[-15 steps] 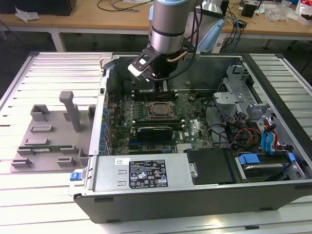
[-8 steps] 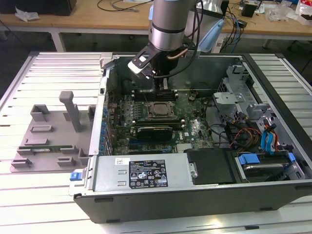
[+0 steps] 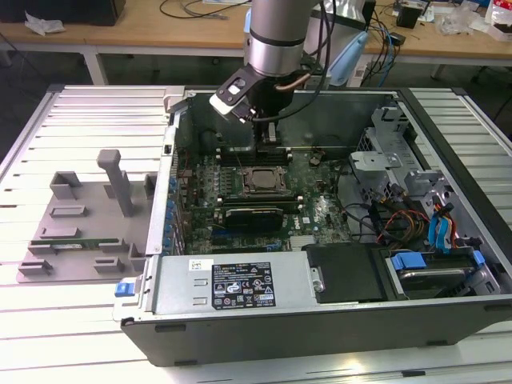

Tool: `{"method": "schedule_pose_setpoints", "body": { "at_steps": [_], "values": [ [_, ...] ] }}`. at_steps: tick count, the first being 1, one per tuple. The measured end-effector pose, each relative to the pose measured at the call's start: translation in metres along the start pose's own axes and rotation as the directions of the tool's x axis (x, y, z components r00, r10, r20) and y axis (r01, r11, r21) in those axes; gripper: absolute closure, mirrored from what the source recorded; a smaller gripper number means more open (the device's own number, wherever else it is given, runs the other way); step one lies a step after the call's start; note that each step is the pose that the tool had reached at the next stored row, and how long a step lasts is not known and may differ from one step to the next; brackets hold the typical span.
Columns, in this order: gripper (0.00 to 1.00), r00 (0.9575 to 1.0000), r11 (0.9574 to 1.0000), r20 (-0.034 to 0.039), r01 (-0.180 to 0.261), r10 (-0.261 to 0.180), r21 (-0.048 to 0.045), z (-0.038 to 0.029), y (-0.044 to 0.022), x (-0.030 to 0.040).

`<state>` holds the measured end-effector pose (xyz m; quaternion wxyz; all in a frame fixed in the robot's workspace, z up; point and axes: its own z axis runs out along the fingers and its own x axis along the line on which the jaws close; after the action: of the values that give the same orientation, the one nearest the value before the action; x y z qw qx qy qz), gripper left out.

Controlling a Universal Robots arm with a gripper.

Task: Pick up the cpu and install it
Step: 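Close the cpu cover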

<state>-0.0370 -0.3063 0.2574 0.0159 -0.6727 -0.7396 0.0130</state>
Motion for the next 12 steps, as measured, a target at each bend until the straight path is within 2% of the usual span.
{"method": "schedule_pose_setpoints", "body": {
  "at_steps": [6, 10, 12],
  "values": [
    [0.89, 1.0, 1.0, 0.0007, 0.0, 0.0, 0.0, -0.0132, -0.0005, 0.0001],
    [0.89, 1.0, 1.0, 0.0007, 0.0, 0.0, 0.0001, -0.0202, -0.0008, 0.0001],
    [0.89, 1.0, 1.0, 0.0007, 0.0, 0.0, 0.0, -0.021, -0.0009, 0.0001]
  ]
}}
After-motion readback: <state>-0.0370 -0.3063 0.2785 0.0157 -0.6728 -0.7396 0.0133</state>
